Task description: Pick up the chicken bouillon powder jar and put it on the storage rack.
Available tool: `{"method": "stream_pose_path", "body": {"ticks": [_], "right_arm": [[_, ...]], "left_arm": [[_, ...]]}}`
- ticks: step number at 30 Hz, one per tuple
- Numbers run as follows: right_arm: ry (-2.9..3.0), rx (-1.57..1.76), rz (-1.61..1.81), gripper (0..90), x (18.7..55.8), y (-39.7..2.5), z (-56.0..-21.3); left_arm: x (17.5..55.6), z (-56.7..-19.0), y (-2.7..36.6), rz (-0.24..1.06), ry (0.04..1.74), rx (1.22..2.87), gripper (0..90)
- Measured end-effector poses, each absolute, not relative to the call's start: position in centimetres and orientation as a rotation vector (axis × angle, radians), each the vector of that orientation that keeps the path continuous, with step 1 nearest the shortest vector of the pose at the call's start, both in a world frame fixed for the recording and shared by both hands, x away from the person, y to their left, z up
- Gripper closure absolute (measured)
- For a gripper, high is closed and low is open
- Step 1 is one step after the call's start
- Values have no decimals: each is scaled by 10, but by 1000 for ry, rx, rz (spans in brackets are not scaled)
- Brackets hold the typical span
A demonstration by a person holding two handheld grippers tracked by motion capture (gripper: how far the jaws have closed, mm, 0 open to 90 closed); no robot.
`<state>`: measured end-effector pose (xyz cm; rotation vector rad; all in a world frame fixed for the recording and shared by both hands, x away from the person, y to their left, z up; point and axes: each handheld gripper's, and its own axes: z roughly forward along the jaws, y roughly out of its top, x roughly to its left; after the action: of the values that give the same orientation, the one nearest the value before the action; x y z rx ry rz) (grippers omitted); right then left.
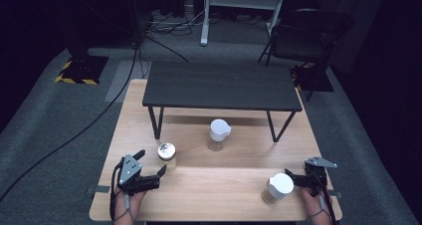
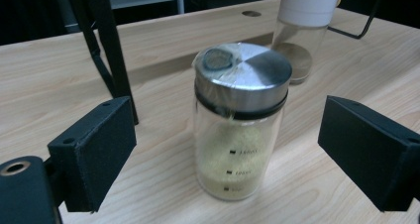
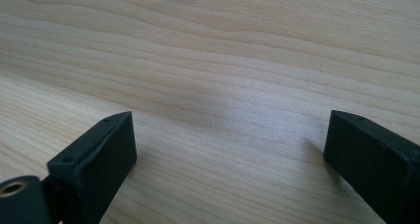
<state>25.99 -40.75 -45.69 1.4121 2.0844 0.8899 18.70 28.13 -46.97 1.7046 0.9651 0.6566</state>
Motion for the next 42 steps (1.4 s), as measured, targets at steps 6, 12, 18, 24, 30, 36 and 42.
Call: {"method": "stream_pose_path", "body": {"ticks": [6, 12, 18, 24, 30, 36, 42], "right_arm": [[2087, 1411, 890, 55, 260, -407, -457], [2096, 1402, 894, 55, 260, -407, -457], [2096, 1401, 894, 55, 260, -407, -457], [2096, 1401, 894, 56, 259, -406, -457], [2094, 1402, 893, 55, 259, -406, -457], [2094, 1403, 893, 55, 259, -406, -457], [2094, 1403, 893, 55, 259, -406, -457]], "left_arm": [[195, -471, 278, 640, 963, 1691, 79], [201, -475, 277, 637, 965, 1677, 76], [208, -482, 278, 610, 977, 1650, 77], [213, -489, 277, 577, 972, 1629, 100], [213, -492, 267, 619, 965, 1648, 103], [221, -491, 260, 605, 950, 1710, 156], [230, -490, 249, 598, 997, 1771, 185]]}}
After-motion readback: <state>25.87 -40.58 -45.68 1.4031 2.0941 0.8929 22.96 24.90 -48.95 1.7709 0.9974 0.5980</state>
